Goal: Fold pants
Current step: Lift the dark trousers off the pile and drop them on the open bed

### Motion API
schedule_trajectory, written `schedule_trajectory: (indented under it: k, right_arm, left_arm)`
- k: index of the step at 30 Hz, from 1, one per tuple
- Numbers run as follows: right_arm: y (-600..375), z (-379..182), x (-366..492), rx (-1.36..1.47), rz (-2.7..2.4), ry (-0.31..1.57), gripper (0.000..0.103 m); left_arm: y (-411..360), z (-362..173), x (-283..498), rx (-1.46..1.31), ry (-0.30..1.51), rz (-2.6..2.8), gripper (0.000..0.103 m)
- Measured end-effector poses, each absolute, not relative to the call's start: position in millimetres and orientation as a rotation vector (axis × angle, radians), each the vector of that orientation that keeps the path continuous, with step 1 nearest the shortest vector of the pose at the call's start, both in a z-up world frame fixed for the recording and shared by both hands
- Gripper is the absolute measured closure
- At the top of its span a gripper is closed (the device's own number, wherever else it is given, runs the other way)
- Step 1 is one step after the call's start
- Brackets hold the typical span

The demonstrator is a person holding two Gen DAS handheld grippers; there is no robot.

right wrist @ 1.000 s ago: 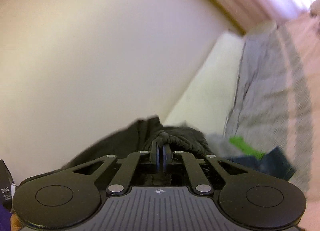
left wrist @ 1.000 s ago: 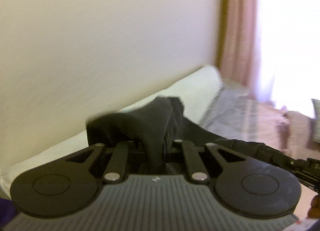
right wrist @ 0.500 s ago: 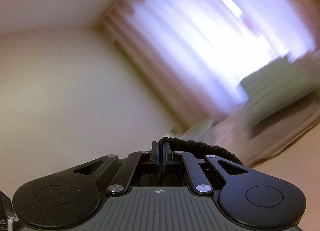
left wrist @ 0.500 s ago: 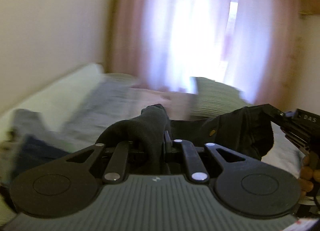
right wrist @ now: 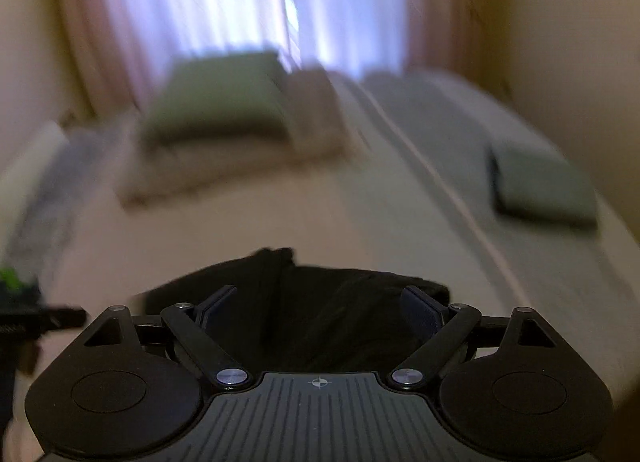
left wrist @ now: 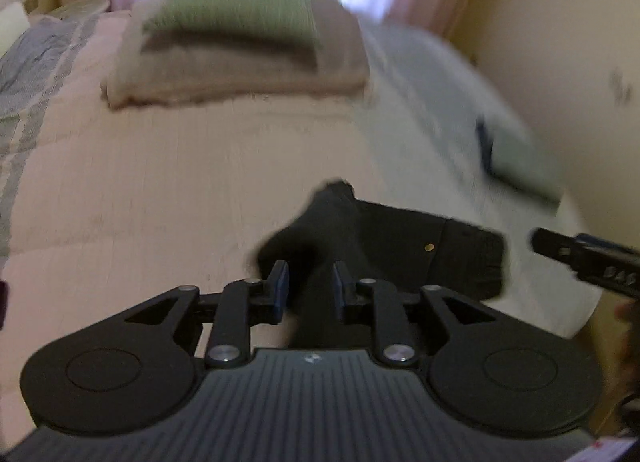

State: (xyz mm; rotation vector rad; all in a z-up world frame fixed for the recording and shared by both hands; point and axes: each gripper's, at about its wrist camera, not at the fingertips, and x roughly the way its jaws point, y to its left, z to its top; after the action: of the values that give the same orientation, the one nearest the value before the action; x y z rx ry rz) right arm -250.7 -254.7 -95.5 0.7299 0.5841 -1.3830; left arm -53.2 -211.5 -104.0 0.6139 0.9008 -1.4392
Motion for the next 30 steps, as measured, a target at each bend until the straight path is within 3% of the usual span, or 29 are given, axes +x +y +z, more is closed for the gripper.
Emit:
schedule_trajectory:
  k: [2,8,30]
  right_arm:
    - [-216.6,-123.3,-281.1,0.855,-1.375,0.6,0.017]
    - [-117.6,-153.9,-321.4,1.075,-1.37,0.629,0.017]
    - [-31.6,-160.1,-211.1,0.955,-1.33,0.642,0.017]
  left_arm:
    - [-193.4,-126.5,-60.2,0.697,0.915,-1.43,0.076]
    - [-150.0,-173.2,-54.2,0.884,0.955,-1.404,0.075]
    - [-22.2,-131.6,-34.0,0.837,0.87,-1.522,0.071]
